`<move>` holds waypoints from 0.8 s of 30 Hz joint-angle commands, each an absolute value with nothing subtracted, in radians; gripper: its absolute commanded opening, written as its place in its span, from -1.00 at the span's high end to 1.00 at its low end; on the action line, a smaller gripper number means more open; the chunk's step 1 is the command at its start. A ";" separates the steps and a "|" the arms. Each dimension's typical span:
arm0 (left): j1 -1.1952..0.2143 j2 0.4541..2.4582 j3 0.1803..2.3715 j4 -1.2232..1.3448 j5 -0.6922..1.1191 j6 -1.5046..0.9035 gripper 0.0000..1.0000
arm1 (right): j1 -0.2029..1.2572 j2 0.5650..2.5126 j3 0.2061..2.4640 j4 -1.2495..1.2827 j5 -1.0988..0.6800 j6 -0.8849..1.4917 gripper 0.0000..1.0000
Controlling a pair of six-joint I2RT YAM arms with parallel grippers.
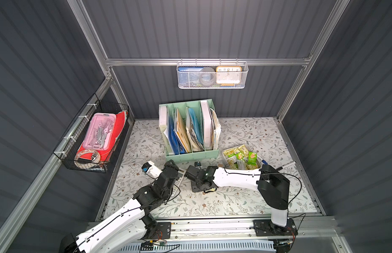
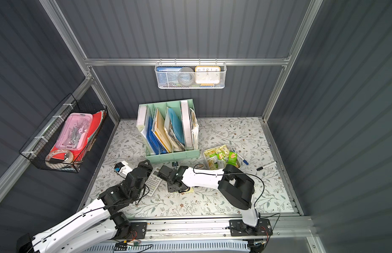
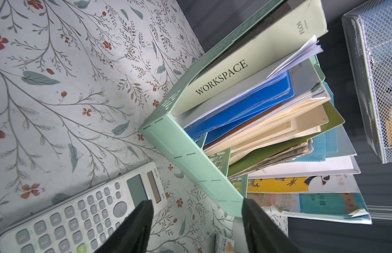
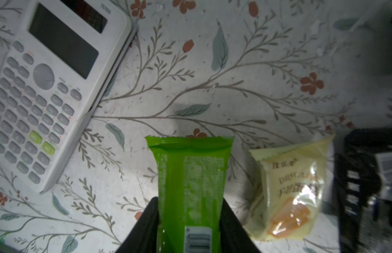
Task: Take the cookies out of the storage box
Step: Place the cookie at the center of the board.
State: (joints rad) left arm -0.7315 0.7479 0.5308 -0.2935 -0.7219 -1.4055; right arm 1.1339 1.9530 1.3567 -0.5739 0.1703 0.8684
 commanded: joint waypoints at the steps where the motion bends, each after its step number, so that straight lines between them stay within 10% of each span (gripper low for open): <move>1: -0.727 0.716 0.498 -0.337 -0.744 -1.430 -0.38 | 1.143 1.976 1.381 -0.600 0.261 0.935 0.32; 24: -0.727 0.706 0.494 -0.276 -0.723 -1.366 -0.39 | 1.152 1.944 1.407 -0.566 0.243 0.907 -0.02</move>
